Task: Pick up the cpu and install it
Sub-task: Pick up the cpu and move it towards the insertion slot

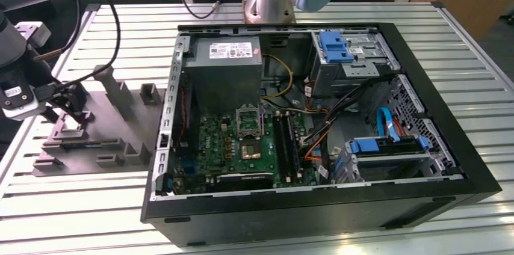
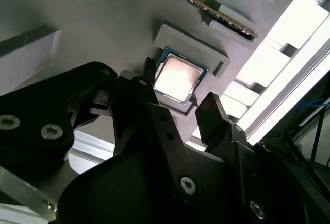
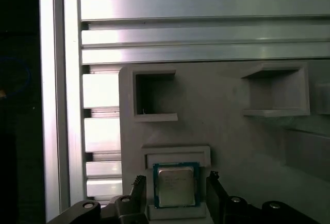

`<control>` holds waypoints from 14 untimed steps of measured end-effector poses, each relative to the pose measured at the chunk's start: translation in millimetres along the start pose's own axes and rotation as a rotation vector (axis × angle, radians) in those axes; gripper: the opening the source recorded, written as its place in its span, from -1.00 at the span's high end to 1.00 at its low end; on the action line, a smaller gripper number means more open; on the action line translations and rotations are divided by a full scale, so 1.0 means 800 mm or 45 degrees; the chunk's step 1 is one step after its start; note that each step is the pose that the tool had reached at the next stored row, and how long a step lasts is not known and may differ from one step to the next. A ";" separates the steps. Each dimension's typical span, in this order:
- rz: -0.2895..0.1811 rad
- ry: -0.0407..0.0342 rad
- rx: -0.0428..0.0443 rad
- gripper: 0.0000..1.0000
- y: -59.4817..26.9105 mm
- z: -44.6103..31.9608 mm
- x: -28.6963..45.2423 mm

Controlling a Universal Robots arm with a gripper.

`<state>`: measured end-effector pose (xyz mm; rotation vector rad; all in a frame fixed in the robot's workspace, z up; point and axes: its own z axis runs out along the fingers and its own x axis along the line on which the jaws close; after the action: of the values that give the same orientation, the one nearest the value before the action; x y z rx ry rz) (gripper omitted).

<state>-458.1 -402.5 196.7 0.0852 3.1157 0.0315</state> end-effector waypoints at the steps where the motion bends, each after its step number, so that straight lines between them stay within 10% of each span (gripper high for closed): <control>1: 0.000 -0.0001 0.000 -0.16 0.000 0.0008 0.0000; 14: 0.000 0.0001 0.000 -0.16 0.000 0.0102 0.0003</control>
<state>-458.1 -402.5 188.5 0.0855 3.1157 0.0315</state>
